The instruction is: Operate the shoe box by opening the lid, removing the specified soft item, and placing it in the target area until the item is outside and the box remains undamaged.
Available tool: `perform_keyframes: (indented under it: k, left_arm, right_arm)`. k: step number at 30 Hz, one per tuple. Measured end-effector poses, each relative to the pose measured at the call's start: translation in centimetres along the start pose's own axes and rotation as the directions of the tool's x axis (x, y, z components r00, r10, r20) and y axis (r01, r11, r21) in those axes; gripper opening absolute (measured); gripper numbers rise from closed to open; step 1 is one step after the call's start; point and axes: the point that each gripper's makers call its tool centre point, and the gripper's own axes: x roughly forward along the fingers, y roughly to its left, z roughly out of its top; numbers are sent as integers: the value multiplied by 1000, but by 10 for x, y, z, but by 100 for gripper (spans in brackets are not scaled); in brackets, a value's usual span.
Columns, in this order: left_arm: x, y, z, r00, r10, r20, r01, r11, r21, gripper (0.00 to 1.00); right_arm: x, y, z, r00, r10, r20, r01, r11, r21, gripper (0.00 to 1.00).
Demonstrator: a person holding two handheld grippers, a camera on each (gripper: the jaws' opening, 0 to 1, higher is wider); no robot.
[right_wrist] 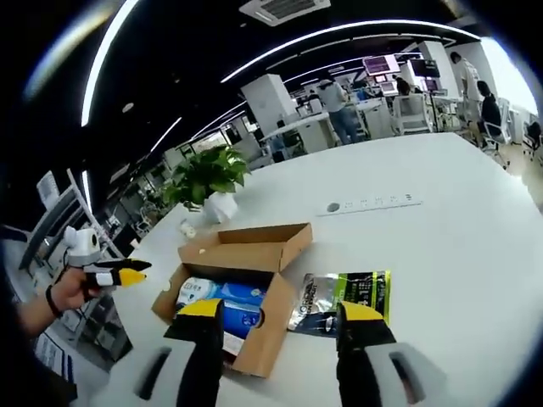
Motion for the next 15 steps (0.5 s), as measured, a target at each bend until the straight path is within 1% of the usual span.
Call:
perform_keyframes:
  k: [4,7,10,15]
  left_arm:
    - [-5,4,-3,1000,-15,14,15,1000,-8,52]
    - [-8,7,-6,1000,-12,14,12,1000,-6,52]
    - [-11,13,-9,1000,-8,18,9,1000,-15,52]
    - [-15,15,-15,1000,-8,18,8,1000,-14,53]
  right_arm:
    - [1,8,-6,1000,9,0,-9,1000,-13,54]
    - [3,14,-8,1000,16,3,-16,1000,-10,56]
    - [4,19,-9,1000,20,15,-19,999,-29,58]
    - [5,26,-15,1000,26,17,-25,999,-36,61]
